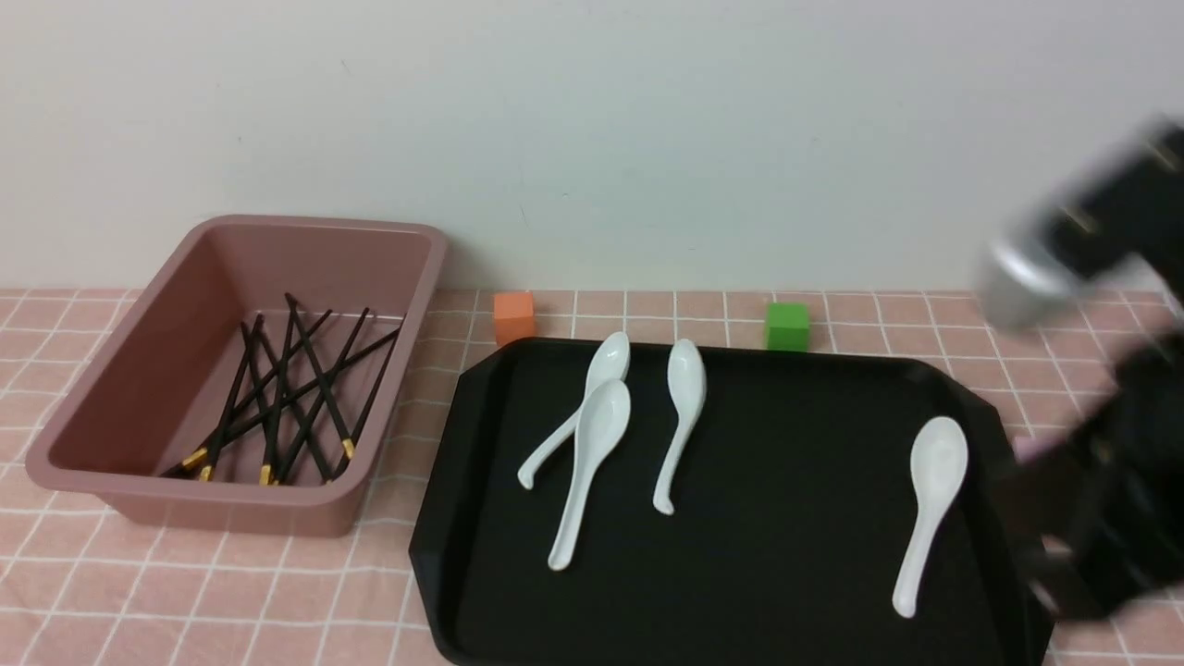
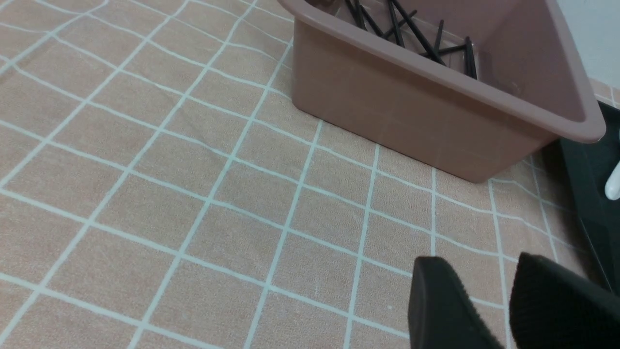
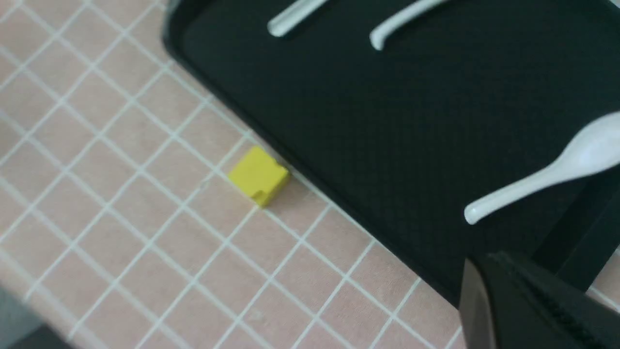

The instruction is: On pink tablecloth take chopsticks from black tray and put them in box.

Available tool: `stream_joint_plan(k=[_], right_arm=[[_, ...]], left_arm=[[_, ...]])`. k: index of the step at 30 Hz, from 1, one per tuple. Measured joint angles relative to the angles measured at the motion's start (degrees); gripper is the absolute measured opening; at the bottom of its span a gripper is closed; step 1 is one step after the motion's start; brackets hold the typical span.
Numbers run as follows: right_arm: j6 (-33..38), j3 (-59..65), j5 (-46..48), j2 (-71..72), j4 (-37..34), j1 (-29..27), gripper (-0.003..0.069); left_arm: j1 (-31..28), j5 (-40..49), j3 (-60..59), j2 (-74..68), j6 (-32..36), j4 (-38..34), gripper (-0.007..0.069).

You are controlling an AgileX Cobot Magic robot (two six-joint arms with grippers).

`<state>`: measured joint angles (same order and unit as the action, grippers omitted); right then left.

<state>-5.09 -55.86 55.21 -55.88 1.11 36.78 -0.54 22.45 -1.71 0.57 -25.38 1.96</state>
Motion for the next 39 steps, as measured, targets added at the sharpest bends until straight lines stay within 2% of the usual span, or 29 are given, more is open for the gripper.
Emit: stream_joint_plan(k=[3,6,8,11,15,39], right_arm=[[2.8,22.1,-16.5,16.4,-2.3,-9.8,-0.0013],[3.2,38.3,-27.0,32.2,-2.5,-17.8,-0.0013],[3.2,46.2,-32.0,40.9,-2.5,-21.9,-0.0013],[3.3,54.7,-36.1,50.7,-2.6,-25.2,-0.0013],[3.3,56.9,-34.4,56.3,-3.5,-26.4,-0.0013],[3.3,56.7,-32.9,56.4,-5.0,-26.4,-0.0006]], left_arm=[[0.0,0.0,0.0,0.0,0.0,0.0,0.0238],[0.0,0.0,0.0,0.0,0.0,0.0,0.0238],[0.0,0.0,0.0,0.0,0.0,0.0,0.0238],[0.0,0.0,0.0,0.0,0.0,0.0,0.0238],[0.0,0.0,0.0,0.0,0.0,0.0,0.0238],[0.0,0.0,0.0,0.0,0.0,0.0,0.0238]])
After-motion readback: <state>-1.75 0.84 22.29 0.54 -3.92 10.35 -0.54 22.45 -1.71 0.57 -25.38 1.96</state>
